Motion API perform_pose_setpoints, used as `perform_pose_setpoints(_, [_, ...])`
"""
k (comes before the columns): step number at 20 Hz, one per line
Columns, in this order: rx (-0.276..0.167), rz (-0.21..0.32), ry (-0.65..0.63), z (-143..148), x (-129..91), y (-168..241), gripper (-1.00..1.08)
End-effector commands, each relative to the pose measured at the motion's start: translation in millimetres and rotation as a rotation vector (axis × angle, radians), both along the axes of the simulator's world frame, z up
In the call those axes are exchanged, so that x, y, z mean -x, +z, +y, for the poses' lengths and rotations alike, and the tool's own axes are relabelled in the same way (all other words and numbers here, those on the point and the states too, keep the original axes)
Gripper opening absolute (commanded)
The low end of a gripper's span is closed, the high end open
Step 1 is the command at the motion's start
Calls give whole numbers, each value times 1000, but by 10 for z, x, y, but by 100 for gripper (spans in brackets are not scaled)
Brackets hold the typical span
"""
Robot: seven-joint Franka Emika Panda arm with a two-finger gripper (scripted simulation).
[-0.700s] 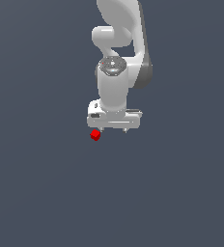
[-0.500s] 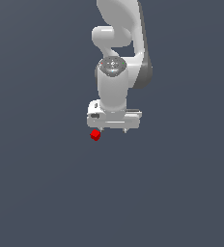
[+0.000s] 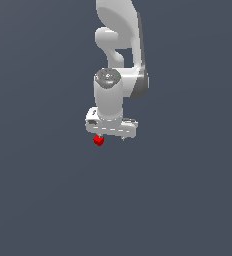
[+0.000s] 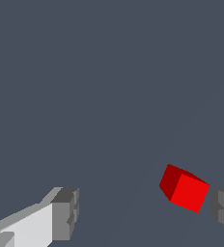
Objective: Pick up the red cube and move it to a goal position.
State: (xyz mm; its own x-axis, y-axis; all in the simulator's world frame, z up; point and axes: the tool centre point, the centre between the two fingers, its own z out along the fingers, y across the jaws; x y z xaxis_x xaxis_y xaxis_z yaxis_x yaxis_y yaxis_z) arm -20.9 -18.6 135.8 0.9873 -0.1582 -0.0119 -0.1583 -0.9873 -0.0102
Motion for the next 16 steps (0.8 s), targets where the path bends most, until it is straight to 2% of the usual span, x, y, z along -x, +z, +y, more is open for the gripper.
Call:
perform_pose_setpoints(1, [3, 0, -51, -115, 67, -154, 100])
perform_pose_setpoints(9, [12, -5, -251, -518, 368, -749, 100])
perform_pose_setpoints(16, [16, -7, -354, -698, 549, -1066, 100])
